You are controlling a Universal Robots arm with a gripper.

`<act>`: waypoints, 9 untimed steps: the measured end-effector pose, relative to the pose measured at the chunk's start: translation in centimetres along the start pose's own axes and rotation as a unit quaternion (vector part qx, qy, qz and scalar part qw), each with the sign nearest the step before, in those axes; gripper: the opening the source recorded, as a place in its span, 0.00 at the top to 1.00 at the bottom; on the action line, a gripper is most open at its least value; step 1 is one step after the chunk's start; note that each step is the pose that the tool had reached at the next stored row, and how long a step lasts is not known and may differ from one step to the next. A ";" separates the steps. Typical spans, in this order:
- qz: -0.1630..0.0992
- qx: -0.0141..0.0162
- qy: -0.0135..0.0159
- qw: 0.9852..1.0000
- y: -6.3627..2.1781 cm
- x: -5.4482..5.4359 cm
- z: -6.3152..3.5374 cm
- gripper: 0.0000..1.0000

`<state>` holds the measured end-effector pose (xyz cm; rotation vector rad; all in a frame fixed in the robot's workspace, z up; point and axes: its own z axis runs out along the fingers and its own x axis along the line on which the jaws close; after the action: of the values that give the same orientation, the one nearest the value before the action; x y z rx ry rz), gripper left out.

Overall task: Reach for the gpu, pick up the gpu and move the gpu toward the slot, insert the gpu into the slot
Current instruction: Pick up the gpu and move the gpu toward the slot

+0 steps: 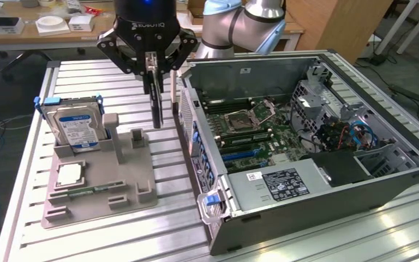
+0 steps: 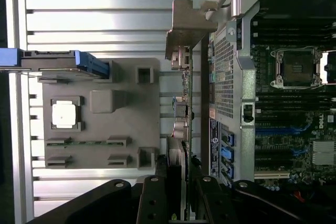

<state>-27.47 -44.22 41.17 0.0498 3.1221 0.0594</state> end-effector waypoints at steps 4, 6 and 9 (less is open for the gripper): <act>0.000 0.000 0.000 1.000 0.01 -0.3 0.00 0.74; 0.000 0.000 0.000 1.000 0.01 -0.4 0.01 0.74; 0.000 0.000 0.000 1.000 0.02 -0.5 0.01 0.74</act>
<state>-26.93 -44.22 41.17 0.0498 3.1220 0.0593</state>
